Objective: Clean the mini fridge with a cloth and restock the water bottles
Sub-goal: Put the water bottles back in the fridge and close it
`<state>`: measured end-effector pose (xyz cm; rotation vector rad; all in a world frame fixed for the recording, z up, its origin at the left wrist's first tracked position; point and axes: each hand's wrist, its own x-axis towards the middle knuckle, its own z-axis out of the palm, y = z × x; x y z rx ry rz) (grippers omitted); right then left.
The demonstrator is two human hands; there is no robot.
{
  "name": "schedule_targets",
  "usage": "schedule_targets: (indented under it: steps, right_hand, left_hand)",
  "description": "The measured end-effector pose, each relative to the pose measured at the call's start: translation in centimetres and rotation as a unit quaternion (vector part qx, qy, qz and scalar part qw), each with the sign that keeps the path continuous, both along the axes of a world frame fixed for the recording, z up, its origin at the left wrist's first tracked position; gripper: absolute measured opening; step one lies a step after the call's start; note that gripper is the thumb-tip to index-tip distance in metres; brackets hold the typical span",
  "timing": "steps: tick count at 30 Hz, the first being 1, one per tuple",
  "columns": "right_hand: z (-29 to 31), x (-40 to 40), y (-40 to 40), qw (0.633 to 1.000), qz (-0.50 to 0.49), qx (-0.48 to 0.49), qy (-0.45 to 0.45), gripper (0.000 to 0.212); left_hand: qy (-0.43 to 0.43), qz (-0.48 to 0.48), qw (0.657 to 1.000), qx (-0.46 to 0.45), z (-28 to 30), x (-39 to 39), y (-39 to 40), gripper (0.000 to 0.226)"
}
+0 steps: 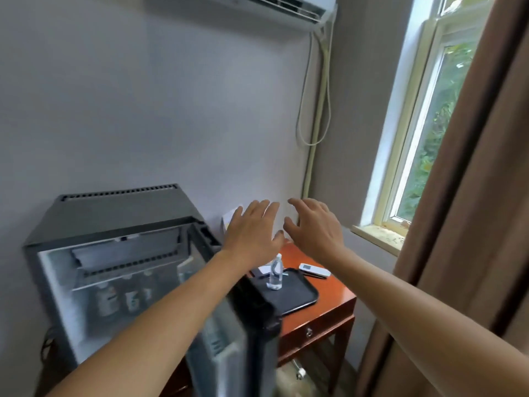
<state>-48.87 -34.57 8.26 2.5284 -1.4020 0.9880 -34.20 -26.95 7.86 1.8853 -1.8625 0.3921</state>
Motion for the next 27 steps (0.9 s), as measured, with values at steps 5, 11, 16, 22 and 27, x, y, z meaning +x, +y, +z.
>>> schedule_targets:
  steps: [5, 11, 16, 22, 27]
  right_hand:
    - [-3.1, -9.7, -8.2, 0.999, -0.008, 0.033, 0.011, 0.052]
    - [-6.9, -15.4, -16.1, 0.993, 0.023, 0.115, 0.013, 0.049]
    - [-10.9, -15.8, -21.5, 0.987, 0.036, 0.154, 0.029, 0.054]
    - [-16.3, -10.8, -27.1, 0.976, 0.052, 0.196, 0.075, 0.055]
    - [-21.1, -3.0, -33.1, 0.959, 0.090, 0.235, 0.128, 0.054]
  left_hand:
    - [0.009, 0.002, 0.998, 0.059, -2.1, -9.2, -9.1, 0.068]
    - [0.018, 0.066, 0.986, 0.152, -5.7, -14.3, -17.1, 0.068]
    - [0.055, 0.122, 0.967, 0.217, -10.9, -12.7, -21.1, 0.069]
    - [0.091, 0.140, 0.952, 0.256, -16.6, -8.6, -25.9, 0.071]
    - [0.132, 0.163, 0.944, 0.256, -22.3, -3.7, -32.4, 0.076]
